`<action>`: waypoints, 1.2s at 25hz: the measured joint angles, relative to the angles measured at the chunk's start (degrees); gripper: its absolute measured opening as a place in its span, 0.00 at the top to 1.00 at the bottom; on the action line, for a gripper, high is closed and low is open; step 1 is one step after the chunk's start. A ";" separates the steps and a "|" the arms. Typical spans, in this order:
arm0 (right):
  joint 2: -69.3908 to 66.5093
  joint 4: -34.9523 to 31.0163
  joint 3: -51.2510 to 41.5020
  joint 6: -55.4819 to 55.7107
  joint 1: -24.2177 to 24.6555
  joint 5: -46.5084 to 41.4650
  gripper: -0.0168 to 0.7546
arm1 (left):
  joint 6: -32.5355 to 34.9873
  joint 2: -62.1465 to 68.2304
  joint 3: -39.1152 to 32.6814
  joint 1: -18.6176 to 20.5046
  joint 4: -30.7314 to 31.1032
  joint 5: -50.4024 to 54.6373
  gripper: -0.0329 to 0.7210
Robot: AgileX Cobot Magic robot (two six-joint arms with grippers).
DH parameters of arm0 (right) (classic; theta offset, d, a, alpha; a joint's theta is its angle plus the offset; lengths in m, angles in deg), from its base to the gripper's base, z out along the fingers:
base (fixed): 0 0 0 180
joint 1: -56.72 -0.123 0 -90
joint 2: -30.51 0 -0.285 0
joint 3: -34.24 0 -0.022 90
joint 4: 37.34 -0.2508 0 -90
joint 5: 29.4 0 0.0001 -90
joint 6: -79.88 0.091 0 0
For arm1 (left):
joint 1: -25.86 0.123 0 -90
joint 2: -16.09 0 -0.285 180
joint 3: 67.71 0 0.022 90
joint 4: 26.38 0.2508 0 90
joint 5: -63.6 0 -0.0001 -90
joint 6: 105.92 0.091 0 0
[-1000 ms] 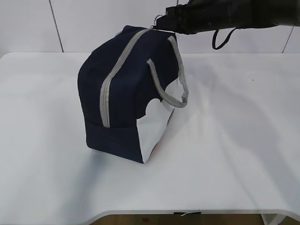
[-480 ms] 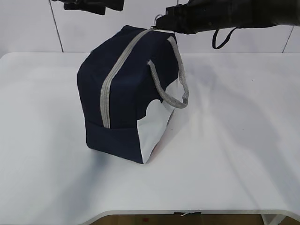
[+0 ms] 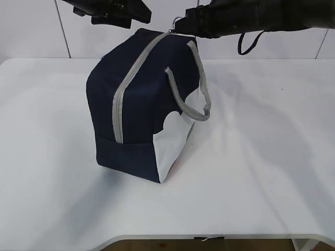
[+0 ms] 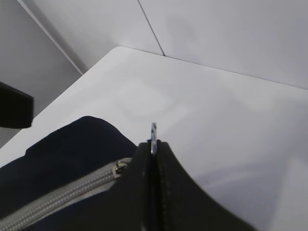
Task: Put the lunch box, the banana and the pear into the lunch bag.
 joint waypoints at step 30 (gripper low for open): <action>0.00 0.27 0.00 0.00 0.00 -0.03 0.97 | 2.98 5.69 0.19 0.00 -3.53 -3.69 0.80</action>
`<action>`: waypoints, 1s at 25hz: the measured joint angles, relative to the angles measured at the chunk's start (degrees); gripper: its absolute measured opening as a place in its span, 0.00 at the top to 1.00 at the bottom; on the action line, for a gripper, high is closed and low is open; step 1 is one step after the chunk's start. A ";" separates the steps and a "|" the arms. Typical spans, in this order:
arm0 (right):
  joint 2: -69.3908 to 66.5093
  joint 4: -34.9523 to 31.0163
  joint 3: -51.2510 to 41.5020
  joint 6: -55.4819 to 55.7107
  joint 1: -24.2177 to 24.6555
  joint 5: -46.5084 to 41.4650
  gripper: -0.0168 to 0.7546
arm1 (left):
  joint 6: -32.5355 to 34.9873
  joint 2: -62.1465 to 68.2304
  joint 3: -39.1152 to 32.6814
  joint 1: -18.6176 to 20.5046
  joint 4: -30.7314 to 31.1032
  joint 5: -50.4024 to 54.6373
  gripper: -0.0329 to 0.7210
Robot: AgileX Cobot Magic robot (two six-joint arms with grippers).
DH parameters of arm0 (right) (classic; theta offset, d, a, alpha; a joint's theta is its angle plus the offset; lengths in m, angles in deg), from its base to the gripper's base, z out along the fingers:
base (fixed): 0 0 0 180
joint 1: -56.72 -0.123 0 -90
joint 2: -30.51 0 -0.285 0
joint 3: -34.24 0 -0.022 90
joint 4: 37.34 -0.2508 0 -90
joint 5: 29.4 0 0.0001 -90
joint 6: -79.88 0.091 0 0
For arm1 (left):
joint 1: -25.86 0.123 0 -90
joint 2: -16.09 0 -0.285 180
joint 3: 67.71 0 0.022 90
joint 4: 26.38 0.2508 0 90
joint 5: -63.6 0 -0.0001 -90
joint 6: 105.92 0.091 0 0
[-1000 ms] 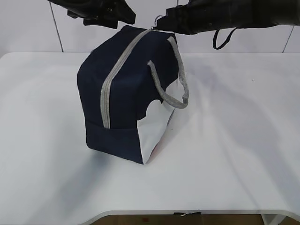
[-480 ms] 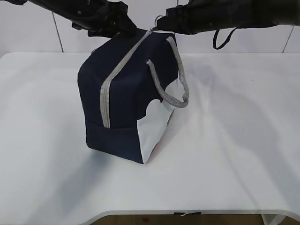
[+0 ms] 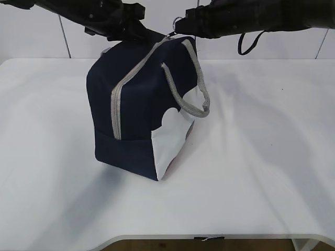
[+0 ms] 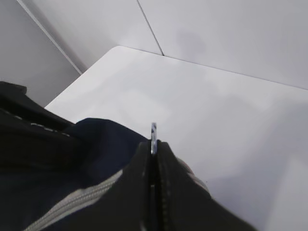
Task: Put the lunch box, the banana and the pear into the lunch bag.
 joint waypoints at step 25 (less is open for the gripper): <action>0.00 -9.02 0.00 -2.61 0.00 7.52 0.97 | 11.25 -4.66 0.00 0.04 -5.31 7.35 0.89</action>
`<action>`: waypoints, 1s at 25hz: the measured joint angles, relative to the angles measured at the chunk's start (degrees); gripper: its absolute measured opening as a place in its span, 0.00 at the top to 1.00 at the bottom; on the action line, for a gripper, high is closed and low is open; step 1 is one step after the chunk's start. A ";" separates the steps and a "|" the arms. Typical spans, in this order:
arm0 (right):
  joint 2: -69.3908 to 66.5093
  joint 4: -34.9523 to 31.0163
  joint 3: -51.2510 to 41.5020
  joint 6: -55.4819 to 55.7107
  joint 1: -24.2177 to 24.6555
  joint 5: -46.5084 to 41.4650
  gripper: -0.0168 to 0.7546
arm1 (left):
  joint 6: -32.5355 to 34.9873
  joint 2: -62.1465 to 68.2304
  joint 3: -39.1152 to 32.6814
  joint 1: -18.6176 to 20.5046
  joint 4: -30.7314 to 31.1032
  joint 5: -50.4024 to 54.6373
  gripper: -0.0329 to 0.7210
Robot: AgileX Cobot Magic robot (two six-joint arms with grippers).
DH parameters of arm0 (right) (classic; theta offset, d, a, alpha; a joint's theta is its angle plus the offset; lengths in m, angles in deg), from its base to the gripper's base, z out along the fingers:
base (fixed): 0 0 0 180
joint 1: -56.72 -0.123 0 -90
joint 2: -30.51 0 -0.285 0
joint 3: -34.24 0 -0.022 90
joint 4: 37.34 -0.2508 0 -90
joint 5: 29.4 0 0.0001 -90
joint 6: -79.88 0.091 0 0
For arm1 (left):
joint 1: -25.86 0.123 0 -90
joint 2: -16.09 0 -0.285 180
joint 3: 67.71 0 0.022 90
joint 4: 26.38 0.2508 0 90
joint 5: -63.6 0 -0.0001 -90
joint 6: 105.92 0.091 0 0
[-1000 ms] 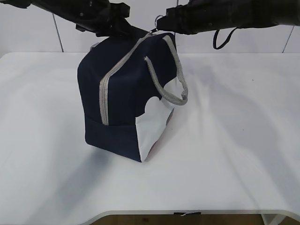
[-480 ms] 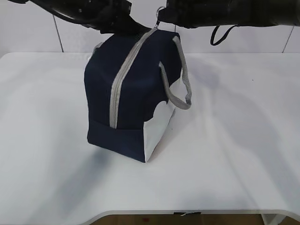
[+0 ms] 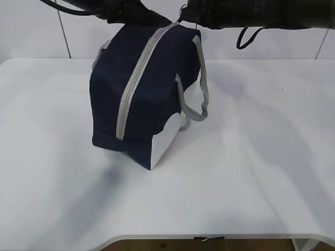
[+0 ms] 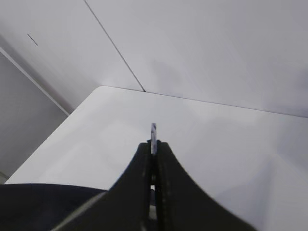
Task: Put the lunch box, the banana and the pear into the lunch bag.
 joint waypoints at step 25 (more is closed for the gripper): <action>-4.32 -3.47 0.41 1.49 -0.21 -4.04 0.97 | 4.15 -8.07 -0.90 0.13 0.06 2.73 0.92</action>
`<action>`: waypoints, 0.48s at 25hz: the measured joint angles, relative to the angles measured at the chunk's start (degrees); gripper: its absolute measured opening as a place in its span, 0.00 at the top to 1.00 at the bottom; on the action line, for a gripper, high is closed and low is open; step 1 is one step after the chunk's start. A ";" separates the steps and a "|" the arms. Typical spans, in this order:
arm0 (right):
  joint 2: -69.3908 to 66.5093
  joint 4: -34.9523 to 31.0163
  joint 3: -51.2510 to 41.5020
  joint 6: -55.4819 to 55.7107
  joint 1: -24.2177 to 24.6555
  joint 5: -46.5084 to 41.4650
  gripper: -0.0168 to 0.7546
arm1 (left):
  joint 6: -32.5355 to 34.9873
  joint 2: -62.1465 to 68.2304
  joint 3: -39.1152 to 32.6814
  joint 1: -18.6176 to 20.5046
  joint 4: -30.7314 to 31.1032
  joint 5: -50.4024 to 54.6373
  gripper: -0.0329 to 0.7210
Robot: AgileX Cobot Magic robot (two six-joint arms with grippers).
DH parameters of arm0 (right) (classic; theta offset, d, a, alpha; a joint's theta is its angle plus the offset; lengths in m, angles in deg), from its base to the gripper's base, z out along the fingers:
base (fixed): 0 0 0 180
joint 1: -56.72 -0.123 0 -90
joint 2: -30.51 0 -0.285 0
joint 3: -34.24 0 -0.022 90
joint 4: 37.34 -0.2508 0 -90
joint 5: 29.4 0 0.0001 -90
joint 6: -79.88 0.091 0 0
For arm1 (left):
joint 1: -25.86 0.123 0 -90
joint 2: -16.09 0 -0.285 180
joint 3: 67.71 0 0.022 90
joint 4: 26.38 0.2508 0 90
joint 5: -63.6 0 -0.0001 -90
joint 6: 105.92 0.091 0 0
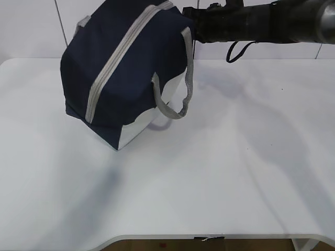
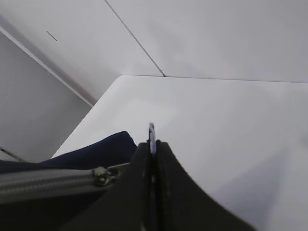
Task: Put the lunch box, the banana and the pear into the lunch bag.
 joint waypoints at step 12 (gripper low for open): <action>-0.48 -4.60 0.17 0.13 0.90 -4.26 0.94 | 2.05 -0.35 -0.03 0.43 -2.42 -0.55 0.92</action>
